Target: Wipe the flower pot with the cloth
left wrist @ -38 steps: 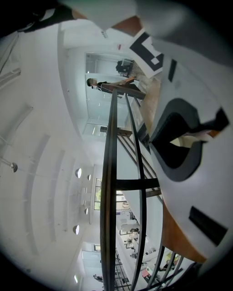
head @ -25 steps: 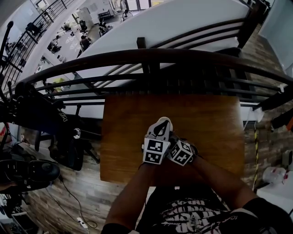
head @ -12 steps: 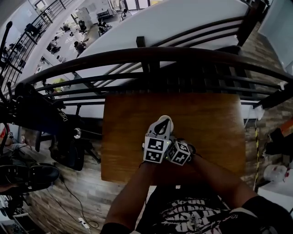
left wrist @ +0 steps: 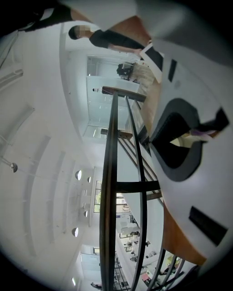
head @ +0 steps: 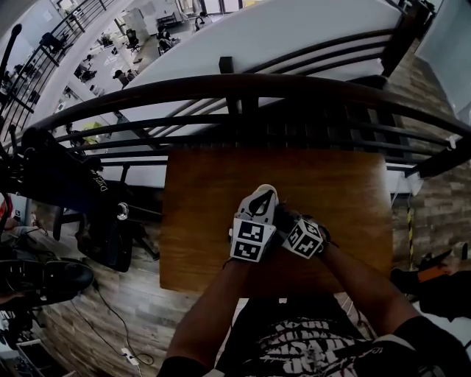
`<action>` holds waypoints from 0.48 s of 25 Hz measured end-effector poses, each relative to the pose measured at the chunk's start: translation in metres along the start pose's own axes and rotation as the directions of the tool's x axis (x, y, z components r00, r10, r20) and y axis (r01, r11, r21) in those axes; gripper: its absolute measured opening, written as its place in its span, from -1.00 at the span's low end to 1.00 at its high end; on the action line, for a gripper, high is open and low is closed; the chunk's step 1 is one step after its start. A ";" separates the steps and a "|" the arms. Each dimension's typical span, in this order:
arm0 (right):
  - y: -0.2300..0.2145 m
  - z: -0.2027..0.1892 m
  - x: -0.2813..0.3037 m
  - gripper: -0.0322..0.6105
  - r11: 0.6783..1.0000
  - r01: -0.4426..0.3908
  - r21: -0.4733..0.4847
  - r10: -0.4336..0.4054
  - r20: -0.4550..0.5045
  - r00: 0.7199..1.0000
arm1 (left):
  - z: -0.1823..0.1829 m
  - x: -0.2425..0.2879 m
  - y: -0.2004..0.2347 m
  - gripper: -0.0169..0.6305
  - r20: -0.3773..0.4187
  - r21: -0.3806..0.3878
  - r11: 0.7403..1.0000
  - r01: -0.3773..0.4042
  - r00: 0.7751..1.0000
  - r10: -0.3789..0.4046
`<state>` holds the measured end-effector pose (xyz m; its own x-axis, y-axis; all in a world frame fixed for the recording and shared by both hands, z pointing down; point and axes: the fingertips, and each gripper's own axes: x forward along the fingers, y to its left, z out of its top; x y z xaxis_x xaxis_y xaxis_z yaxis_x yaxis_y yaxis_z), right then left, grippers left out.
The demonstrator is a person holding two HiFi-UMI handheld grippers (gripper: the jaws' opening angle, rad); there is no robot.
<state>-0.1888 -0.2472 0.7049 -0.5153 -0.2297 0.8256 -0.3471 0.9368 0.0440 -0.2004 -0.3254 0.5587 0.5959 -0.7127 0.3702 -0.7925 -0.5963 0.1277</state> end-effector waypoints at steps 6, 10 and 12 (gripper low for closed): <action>-0.021 -0.006 -0.005 -0.64 0.999 0.024 -0.036 -0.025 -0.028 0.999 | 0.000 0.000 0.000 -0.95 -0.004 -0.009 1.000 0.003 1.000 -0.003; -0.047 -0.009 -0.010 -0.64 0.998 0.064 -0.003 -0.064 -0.035 0.997 | 0.001 0.001 -0.001 -0.95 -0.003 -0.009 1.000 0.004 1.000 -0.004; -0.062 -0.006 -0.011 -0.64 0.995 0.090 0.035 -0.089 -0.029 0.996 | 0.000 0.001 -0.001 -0.95 -0.003 -0.009 1.000 0.004 1.000 -0.004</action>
<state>-0.1571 -0.3012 0.6962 -0.4597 -0.3044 0.8343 -0.4195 0.9024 0.0981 -0.1994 -0.3255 0.5584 0.5990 -0.7088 0.3727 -0.7910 -0.5963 0.1372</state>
